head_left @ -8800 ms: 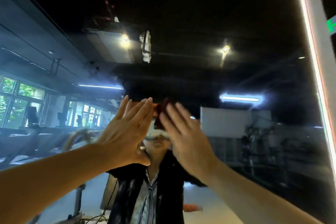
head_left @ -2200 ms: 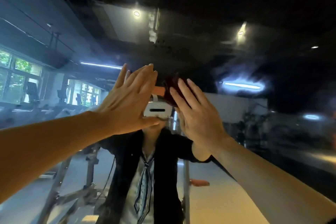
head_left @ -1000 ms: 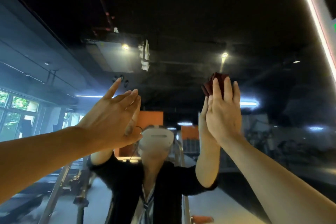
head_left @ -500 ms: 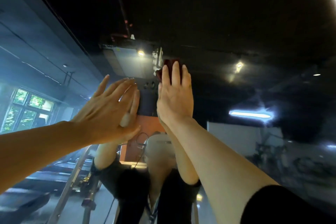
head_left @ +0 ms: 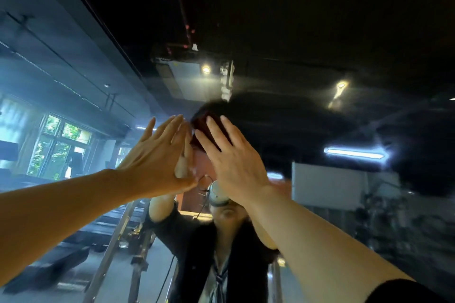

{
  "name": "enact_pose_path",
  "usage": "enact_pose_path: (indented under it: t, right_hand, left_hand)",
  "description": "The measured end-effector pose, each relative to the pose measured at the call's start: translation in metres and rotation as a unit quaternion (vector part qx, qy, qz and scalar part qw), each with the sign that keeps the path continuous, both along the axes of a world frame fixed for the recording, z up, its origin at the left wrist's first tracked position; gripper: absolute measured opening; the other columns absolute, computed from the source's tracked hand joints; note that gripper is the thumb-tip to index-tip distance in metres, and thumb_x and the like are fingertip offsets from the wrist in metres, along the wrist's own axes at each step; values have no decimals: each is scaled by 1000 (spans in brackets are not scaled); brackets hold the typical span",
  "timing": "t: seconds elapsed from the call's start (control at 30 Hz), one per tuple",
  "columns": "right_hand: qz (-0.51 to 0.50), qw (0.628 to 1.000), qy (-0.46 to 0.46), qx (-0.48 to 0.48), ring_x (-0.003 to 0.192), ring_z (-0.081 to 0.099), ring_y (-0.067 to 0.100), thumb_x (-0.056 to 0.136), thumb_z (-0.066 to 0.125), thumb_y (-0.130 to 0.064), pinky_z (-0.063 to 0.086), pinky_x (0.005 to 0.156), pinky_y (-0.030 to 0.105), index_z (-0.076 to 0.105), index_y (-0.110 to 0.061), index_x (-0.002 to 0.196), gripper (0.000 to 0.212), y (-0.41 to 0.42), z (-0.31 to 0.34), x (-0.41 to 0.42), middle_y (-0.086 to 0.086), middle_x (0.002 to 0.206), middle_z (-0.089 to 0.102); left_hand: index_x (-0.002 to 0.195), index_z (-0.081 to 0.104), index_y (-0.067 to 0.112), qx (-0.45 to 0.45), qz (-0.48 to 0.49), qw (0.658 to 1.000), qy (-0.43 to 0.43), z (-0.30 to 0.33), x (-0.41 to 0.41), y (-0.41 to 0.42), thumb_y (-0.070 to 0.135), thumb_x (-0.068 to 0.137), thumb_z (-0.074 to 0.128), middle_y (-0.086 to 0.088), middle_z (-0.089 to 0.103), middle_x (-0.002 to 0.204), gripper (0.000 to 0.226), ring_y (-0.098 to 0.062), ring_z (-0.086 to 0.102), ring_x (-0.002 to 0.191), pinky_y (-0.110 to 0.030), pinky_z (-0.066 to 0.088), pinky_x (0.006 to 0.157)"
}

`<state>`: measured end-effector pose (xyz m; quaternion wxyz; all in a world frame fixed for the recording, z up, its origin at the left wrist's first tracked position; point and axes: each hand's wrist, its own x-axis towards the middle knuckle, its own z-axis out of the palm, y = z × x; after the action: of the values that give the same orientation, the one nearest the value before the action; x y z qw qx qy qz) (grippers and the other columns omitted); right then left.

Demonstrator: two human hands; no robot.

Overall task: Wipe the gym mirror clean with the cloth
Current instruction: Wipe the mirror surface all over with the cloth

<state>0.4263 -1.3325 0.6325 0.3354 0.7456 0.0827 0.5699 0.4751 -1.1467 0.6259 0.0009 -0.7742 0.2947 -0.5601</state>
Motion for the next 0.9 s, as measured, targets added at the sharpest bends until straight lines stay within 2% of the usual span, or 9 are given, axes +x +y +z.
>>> enact_pose_path:
  t: [0.1,0.17,0.3,0.37,0.43,0.53,0.6,0.77,0.9]
  right_hand:
    - [2,999,-29,18,151,20,38,87,64,-21,29,121,51,32,-18,155,75,-42,-12,-22,13,162,29]
    - [-14,998,-52,43,151,19,39,91,60,-16,33,118,52,29,-19,156,71,-77,-18,-37,13,163,28]
    - [-25,981,-149,125,148,28,38,94,68,-22,28,118,49,39,-19,152,65,-148,-25,-67,16,158,35]
    - [-23,965,-197,171,150,24,35,103,52,-28,20,122,51,37,-21,152,52,-177,-25,-80,15,160,32]
    - [-24,943,-232,238,151,18,36,107,37,-31,19,122,53,36,-20,153,47,-200,-21,-91,16,162,26]
    - [-14,910,-248,332,148,23,41,103,40,-27,29,118,55,37,-10,152,52,-217,-7,-105,21,159,28]
    - [-3,900,-245,362,147,24,40,100,38,-22,33,117,53,35,-5,153,55,-217,7,-108,23,157,29]
    - [6,903,-248,351,149,21,40,98,45,-18,30,120,52,30,-7,154,59,-192,42,-86,21,159,27]
    - [6,925,-219,309,151,19,38,99,52,-15,25,122,47,28,-10,157,63,-151,58,-68,18,162,24]
  left_hand:
    - [148,36,-5,7,-16,1000,-20,4,-9,-17,83,66,37,-25,42,150,120,-40,42,139,-59,21,114]
    - [149,36,-3,23,-16,1000,-15,7,-16,-32,84,68,37,-24,38,154,119,-38,36,143,-55,15,117]
    - [146,43,0,65,-25,997,-45,14,-33,-71,81,68,56,-21,43,151,114,-38,43,139,-55,20,113]
    - [143,48,1,74,-38,994,-71,19,-45,-94,78,66,65,-20,48,147,110,-37,48,134,-55,23,109]
    - [150,38,5,83,-49,993,-72,21,-60,-118,76,71,66,-15,37,156,109,-33,36,142,-53,13,115]
    - [160,9,14,82,-80,991,-68,22,-71,-149,73,85,53,-4,5,167,105,-23,5,152,-46,-12,118]
    - [160,4,16,75,-85,991,-74,25,-72,-161,73,88,47,-2,0,167,101,-21,0,152,-45,-16,117]
    - [157,22,13,37,-89,993,-72,33,-62,-153,72,85,50,-8,21,164,98,-27,15,150,-52,-3,121]
    - [148,42,8,39,-69,995,-66,41,-46,-127,72,76,32,-15,42,153,97,-35,34,142,-62,16,117]
